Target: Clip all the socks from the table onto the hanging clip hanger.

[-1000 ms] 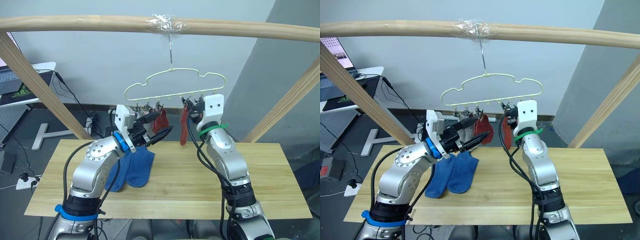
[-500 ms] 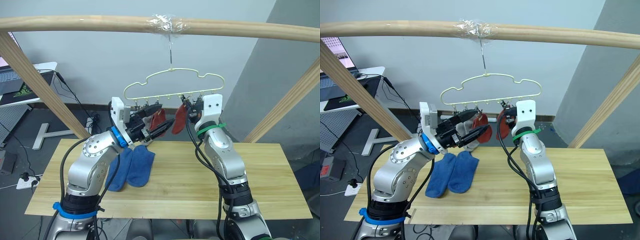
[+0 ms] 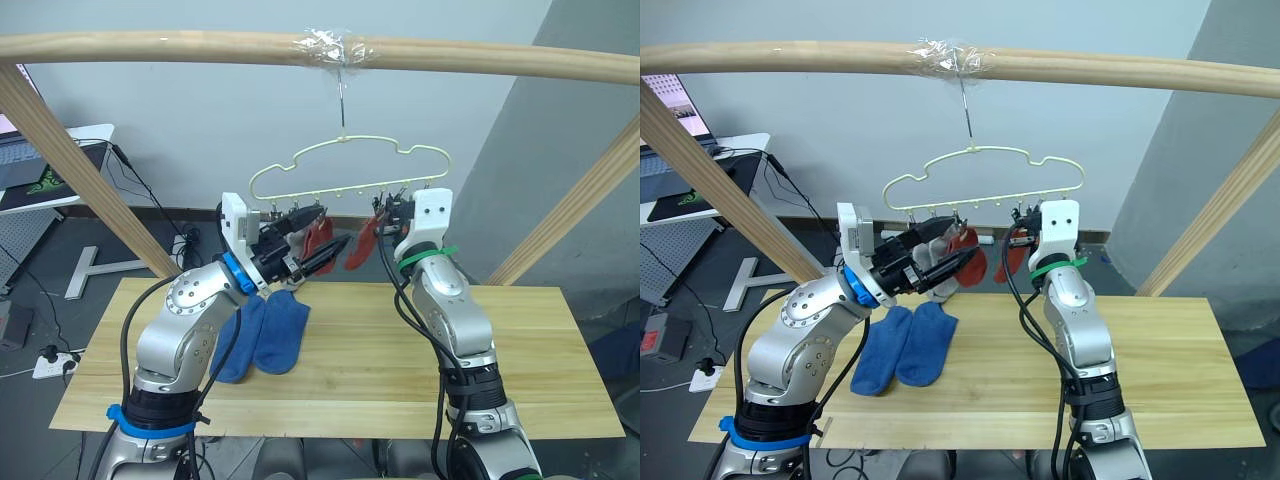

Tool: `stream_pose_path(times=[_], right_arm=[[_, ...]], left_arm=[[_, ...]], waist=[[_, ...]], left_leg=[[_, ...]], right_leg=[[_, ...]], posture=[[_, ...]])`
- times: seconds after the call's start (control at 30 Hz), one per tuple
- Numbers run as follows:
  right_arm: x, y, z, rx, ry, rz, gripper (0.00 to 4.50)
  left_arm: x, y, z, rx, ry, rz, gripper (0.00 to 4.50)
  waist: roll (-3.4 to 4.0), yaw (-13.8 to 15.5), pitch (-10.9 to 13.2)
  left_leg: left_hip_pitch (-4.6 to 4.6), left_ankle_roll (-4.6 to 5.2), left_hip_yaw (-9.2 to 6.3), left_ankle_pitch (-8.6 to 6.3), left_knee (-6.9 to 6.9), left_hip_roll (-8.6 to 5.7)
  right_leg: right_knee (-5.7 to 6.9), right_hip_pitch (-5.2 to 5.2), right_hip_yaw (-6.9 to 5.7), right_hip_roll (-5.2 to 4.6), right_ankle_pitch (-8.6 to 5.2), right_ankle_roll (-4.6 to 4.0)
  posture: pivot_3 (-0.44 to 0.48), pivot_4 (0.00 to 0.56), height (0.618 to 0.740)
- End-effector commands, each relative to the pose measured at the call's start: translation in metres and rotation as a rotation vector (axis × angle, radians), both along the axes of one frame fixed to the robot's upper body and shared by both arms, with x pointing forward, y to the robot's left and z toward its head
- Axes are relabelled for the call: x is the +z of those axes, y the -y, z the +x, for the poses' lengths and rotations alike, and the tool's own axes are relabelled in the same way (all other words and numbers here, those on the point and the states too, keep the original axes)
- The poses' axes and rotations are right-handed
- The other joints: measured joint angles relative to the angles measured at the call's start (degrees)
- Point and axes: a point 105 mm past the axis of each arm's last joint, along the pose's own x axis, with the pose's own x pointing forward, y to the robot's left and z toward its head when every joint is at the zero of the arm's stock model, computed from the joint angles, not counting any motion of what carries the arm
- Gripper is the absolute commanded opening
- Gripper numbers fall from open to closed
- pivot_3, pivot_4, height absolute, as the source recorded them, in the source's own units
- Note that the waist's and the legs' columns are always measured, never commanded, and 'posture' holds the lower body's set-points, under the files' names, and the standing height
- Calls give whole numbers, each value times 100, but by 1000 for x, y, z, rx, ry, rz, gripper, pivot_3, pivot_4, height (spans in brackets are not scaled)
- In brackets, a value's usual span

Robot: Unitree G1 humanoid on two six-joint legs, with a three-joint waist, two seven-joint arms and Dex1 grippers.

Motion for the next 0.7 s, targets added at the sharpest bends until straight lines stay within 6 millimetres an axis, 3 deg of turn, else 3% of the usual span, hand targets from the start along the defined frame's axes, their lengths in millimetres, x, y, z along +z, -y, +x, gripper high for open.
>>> stream_pose_path(times=[0.03,0.13,0.3,0.4,0.53,0.67,0.7], right_arm=[[19,-1,0,4,69,19,146],[19,1,0,2,69,18,146],[17,7,-1,6,61,-7,146],[16,10,-1,8,61,-38,146],[19,6,-3,27,70,-20,146],[18,1,-3,28,65,-13,1440],[17,1,-2,27,64,-11,1440]], left_arm=[[11,5,-9,-26,49,-10,3482],[6,5,-9,-15,36,4,3482],[-25,-5,-4,84,-22,74,3482],[-25,0,-7,78,-16,52,3482],[-6,3,-8,66,31,-26,3482],[5,8,-10,16,54,-25,3482],[5,8,-10,13,57,-21,3482]], waist=[[0,0,0],[0,0,0],[0,0,0],[0,5,0],[0,5,0],[0,5,0],[0,5,0]], left_leg=[[0,0,0,0,0,0],[0,0,0,0,0,0],[2,0,3,0,-1,0],[1,0,2,0,0,0],[1,-2,3,1,0,0],[1,-2,3,1,0,0],[1,-2,2,1,0,0]], right_leg=[[0,0,0,0,0,0],[-1,0,1,0,0,0],[-1,0,4,0,-1,-1],[0,0,3,0,-1,-1],[0,0,2,0,-1,-1],[1,0,3,0,-1,-1],[0,0,3,0,-1,-1]], posture=[[158,149,740],[154,145,740],[154,145,740],[145,137,740],[146,135,740],[154,134,740],[154,134,740]])
